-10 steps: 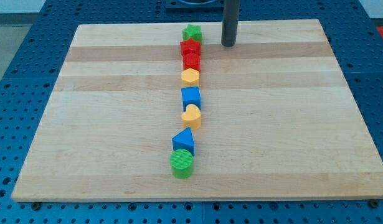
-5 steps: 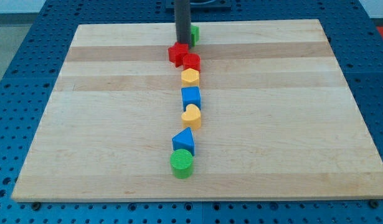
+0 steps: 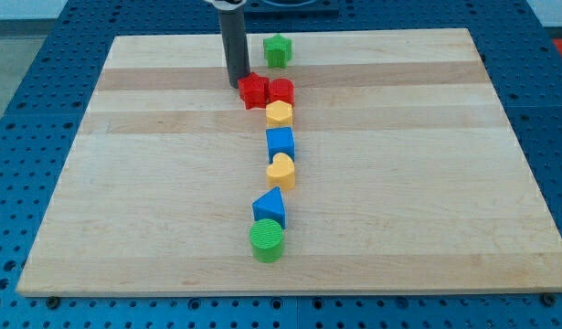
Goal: Slide the red star left a bit
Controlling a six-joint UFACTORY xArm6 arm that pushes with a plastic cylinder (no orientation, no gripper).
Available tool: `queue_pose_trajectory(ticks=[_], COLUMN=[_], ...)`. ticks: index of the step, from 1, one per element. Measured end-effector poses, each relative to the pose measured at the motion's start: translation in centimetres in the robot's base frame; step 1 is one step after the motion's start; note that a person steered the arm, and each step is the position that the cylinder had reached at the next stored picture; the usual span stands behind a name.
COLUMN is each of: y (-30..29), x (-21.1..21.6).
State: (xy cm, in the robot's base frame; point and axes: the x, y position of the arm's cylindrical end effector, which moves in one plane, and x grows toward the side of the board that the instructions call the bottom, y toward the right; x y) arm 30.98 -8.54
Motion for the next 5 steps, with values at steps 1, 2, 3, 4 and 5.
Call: queue_pose_trajectory(ticks=[1,2,3,4,5], y=[-1.7,-1.0,1.4,4.0,4.0], x=[-0.5,-2.0,-2.3,-2.3,-2.0])
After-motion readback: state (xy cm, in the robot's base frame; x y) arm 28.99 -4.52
